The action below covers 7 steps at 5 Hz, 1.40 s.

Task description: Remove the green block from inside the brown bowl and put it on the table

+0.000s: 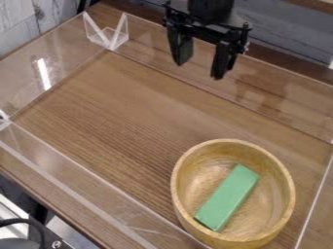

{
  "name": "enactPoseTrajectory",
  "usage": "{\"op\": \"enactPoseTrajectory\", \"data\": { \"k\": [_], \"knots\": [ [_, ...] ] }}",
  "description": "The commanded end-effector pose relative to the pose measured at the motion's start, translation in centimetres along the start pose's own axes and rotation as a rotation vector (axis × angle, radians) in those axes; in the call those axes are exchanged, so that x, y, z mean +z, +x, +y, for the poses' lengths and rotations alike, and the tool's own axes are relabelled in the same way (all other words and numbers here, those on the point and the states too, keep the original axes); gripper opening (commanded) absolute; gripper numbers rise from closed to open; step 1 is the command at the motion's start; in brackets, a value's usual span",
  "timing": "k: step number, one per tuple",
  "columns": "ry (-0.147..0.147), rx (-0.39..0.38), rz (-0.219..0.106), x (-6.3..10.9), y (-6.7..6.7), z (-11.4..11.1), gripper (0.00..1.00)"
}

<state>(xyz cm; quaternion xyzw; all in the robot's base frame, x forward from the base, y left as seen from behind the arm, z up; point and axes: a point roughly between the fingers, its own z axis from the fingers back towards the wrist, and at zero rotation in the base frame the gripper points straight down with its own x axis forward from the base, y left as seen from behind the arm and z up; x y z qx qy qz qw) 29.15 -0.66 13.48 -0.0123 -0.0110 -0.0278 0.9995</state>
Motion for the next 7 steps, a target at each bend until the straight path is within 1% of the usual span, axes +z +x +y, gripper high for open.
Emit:
{"op": "enactPoseTrajectory", "data": {
  "k": [1,3,4,5,7],
  "knots": [
    [0.003,-0.005,-0.025,0.5,-0.7,-1.0,1.0],
    [-0.004,0.002,-0.036,0.4,-3.3,-3.9,1.0],
    [-0.007,0.006,-0.042,0.1,-4.2,-5.1,1.0],
    [-0.011,0.014,-0.047,-0.1,-5.0,-6.1,1.0],
    [-0.017,0.018,-0.043,-0.8,-5.9,-7.3,1.0]
  ]
}}
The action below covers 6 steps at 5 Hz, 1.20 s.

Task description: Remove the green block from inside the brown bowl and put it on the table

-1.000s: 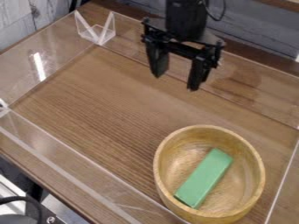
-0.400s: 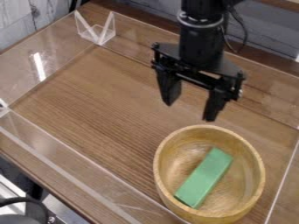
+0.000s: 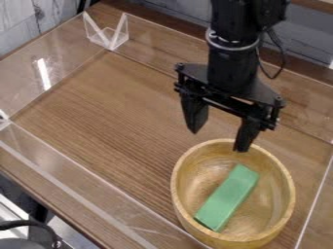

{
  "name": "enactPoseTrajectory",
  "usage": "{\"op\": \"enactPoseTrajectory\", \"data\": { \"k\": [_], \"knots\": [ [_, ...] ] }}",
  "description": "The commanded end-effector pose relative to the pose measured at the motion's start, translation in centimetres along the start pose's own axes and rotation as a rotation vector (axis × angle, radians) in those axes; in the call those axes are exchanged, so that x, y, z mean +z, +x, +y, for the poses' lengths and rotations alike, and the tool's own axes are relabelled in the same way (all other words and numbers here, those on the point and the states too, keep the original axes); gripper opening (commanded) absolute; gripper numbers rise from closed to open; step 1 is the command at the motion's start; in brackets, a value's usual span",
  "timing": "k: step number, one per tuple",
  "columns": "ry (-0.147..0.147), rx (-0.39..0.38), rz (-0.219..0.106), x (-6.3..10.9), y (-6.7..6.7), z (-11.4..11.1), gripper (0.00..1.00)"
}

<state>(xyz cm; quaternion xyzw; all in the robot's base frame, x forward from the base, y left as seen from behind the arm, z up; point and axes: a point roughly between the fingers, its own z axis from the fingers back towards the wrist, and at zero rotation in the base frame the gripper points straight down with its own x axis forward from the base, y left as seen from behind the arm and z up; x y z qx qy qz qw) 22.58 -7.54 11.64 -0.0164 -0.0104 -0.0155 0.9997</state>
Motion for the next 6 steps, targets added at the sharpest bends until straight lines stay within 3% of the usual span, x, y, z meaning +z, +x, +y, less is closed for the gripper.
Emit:
{"op": "enactPoseTrajectory", "data": {
  "k": [1,6],
  "knots": [
    [-0.012,-0.01,-0.037,0.7,-0.1,-0.5,1.0],
    [-0.046,-0.035,-0.019,-1.1,-1.3,-2.5,1.0]
  ]
}}
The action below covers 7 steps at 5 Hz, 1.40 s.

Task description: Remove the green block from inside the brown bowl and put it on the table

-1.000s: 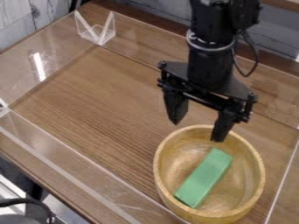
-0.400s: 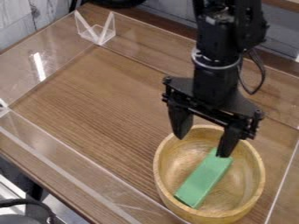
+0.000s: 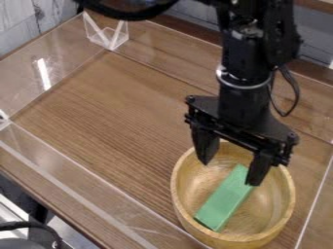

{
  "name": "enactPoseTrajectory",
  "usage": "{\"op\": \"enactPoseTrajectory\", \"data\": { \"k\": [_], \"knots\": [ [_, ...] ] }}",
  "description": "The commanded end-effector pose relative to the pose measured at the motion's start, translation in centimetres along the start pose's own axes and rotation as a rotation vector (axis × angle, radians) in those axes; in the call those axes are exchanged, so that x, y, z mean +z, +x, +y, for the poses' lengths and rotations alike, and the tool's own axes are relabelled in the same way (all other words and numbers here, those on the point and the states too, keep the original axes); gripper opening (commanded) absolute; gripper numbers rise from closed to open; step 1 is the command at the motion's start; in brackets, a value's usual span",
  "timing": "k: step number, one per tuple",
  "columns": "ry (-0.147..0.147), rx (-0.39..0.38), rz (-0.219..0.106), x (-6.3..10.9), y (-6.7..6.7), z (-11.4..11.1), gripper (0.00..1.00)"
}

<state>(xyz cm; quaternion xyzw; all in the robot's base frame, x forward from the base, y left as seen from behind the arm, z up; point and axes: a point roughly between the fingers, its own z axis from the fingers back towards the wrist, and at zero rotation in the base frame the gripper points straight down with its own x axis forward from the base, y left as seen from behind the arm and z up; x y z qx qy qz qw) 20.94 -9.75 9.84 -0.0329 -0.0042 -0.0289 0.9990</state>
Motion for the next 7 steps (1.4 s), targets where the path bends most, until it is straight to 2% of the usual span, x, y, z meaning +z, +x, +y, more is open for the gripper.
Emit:
{"op": "enactPoseTrajectory", "data": {
  "k": [1,4,7],
  "knots": [
    [-0.019,-0.021,-0.029,0.3,0.1,-0.6,1.0],
    [-0.036,-0.05,-0.028,-0.9,0.1,-1.1,1.0],
    [-0.057,-0.061,-0.053,-1.5,0.4,-1.2,1.0]
  ]
}}
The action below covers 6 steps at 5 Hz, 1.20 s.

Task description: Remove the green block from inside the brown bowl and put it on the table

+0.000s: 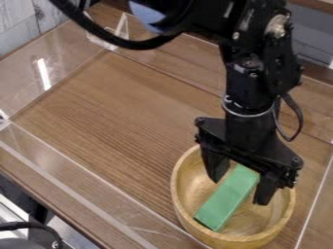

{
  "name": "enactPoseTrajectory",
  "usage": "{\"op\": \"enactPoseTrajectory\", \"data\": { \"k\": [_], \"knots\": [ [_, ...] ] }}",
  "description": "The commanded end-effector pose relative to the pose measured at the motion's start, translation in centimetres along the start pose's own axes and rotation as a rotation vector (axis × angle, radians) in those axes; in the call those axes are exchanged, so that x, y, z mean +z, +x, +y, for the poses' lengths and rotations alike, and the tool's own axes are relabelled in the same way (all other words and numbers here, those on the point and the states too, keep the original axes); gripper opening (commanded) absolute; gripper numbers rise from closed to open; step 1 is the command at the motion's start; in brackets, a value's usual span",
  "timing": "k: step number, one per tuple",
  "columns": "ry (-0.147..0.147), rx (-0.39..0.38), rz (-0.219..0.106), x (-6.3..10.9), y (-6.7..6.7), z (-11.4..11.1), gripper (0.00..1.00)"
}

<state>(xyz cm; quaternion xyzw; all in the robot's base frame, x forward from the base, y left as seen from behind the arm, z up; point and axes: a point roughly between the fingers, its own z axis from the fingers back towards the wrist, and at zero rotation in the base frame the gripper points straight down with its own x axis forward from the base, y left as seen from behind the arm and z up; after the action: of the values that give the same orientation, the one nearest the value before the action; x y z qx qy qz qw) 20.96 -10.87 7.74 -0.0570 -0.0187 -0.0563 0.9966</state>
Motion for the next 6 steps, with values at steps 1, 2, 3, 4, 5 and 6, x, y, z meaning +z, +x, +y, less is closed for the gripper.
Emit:
{"op": "enactPoseTrajectory", "data": {
  "k": [1,2,3,4,5,6],
  "knots": [
    [-0.006,-0.011,-0.018,0.0,0.3,-0.2,1.0],
    [-0.003,-0.017,-0.013,-0.6,0.2,0.0,1.0],
    [0.001,-0.029,-0.008,-1.2,0.1,0.1,1.0],
    [0.003,-0.041,-0.004,-1.9,0.0,0.1,1.0],
    [0.008,-0.054,-0.004,-2.6,-0.1,0.2,1.0],
    [0.01,-0.062,-0.006,-3.3,-0.1,0.3,1.0]
  ]
}}
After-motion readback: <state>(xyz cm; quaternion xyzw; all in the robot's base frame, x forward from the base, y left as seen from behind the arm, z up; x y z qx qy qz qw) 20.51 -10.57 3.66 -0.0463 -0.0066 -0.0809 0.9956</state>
